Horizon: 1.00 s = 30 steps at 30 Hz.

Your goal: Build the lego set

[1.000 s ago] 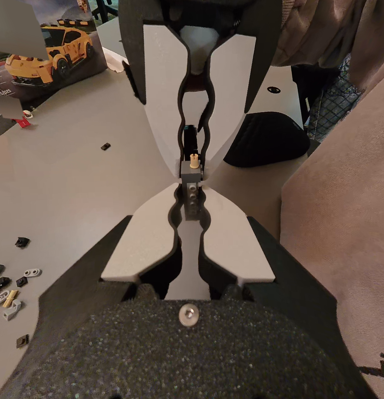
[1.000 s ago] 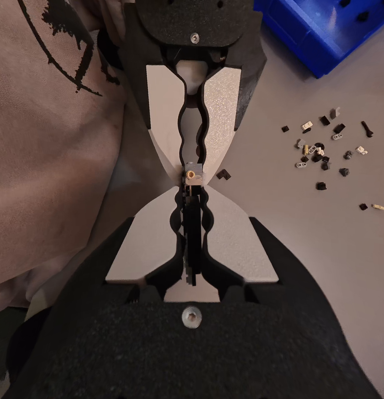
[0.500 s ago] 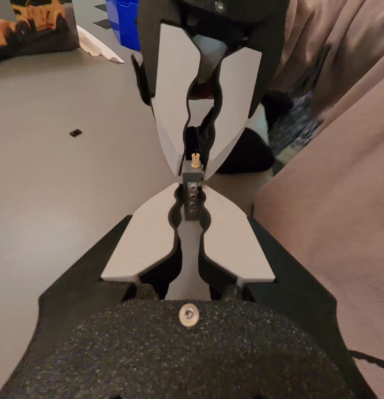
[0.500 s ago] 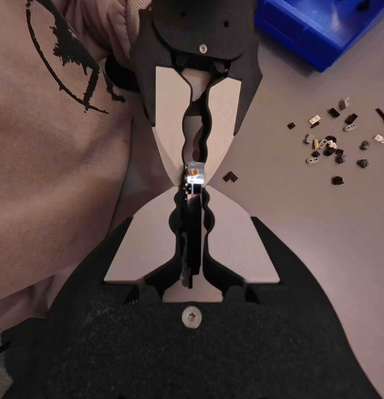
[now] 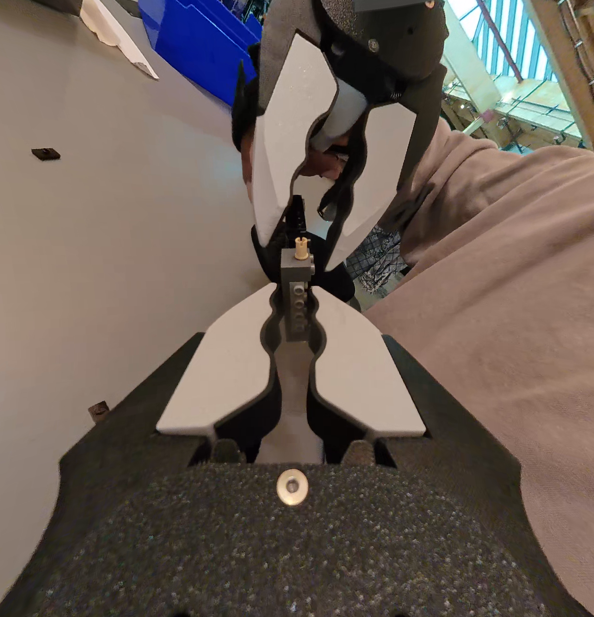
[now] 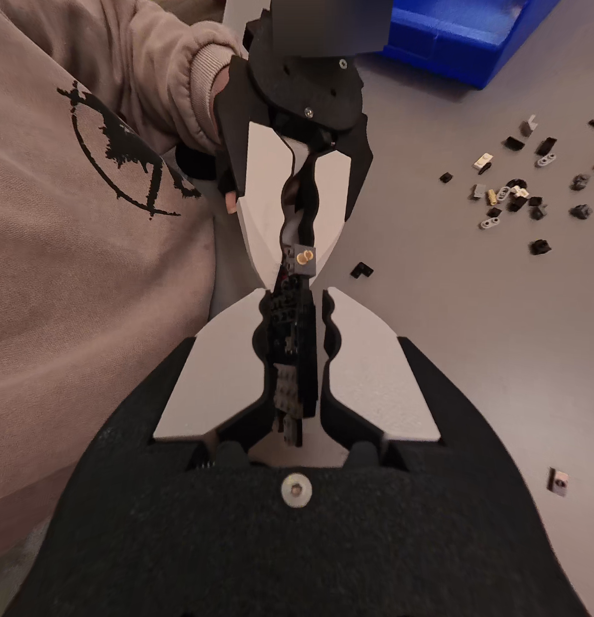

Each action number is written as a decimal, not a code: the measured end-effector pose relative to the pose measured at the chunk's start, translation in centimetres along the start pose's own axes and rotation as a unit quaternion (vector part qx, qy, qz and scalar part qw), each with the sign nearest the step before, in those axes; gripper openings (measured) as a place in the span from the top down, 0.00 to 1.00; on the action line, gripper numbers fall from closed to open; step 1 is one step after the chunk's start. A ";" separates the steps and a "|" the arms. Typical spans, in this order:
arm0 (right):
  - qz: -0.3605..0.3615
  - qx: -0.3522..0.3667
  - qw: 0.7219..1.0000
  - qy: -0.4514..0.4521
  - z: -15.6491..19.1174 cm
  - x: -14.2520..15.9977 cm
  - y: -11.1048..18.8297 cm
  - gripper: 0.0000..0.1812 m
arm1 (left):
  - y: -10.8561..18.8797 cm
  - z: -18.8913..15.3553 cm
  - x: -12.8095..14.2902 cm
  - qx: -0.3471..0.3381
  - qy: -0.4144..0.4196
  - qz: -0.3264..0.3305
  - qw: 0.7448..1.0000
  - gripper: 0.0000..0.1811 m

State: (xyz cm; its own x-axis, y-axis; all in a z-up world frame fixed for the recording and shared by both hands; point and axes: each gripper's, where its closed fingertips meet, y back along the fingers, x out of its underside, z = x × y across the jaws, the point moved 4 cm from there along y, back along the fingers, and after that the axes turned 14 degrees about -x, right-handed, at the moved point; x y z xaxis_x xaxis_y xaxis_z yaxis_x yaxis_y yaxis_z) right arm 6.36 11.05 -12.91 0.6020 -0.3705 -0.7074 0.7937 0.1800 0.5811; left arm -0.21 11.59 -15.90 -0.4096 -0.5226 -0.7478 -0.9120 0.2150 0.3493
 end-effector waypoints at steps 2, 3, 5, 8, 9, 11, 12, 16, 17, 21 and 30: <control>0.017 -0.006 1.000 0.001 -0.1 -0.1 -0.5 0.87 | -0.2 -0.2 0.0 -0.007 -0.006 0.003 1.000 0.93; 0.025 -0.013 1.000 0.003 -0.1 -0.1 -0.7 0.89 | -0.2 -0.4 0.0 -0.010 -0.009 0.004 1.000 0.93; 0.028 -0.029 0.999 0.005 0.0 -0.3 -0.8 0.90 | -0.1 -0.5 0.0 -0.020 -0.023 0.005 1.000 0.93; 0.018 -0.039 0.999 0.011 0.0 -0.5 -0.8 0.91 | 0.3 -0.7 -0.1 -0.035 -0.042 0.003 0.999 0.93; 0.019 -0.041 0.999 0.015 0.1 -0.6 -0.8 0.91 | 0.3 -0.7 -0.1 -0.040 -0.048 0.004 0.998 0.93; 0.018 -0.046 0.999 0.015 0.0 -0.4 -1.0 0.92 | 0.4 -0.7 0.0 -0.049 -0.056 0.011 0.997 0.93; 0.011 -0.056 0.998 0.005 -0.1 -0.3 -1.1 0.92 | 0.3 -0.6 0.1 -0.048 -0.054 0.015 0.997 0.93; -0.041 -0.116 0.990 -0.074 -0.9 -0.1 -0.9 0.91 | 0.3 -0.2 0.0 -0.006 0.013 0.010 1.000 0.92; -0.061 -0.120 0.987 -0.088 -1.2 -0.4 -0.6 0.91 | 0.5 0.1 -0.4 0.016 0.052 -0.001 0.999 0.92; -0.138 -0.072 0.987 -0.035 -2.2 -2.2 3.0 0.81 | 1.6 2.0 -1.2 0.098 0.207 -0.045 0.972 0.93; -0.127 0.182 0.955 0.199 -0.6 0.8 4.9 0.57 | 2.3 4.0 -2.4 0.161 0.322 -0.098 0.928 0.93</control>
State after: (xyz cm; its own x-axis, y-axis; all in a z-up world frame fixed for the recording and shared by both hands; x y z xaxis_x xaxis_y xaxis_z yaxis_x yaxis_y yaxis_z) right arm 10.85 12.20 -10.89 0.4368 0.0280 -0.8991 0.8790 -0.2255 0.4201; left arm -1.42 16.69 -15.57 -0.2322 -0.9400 -0.2500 -0.9692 0.2451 -0.0216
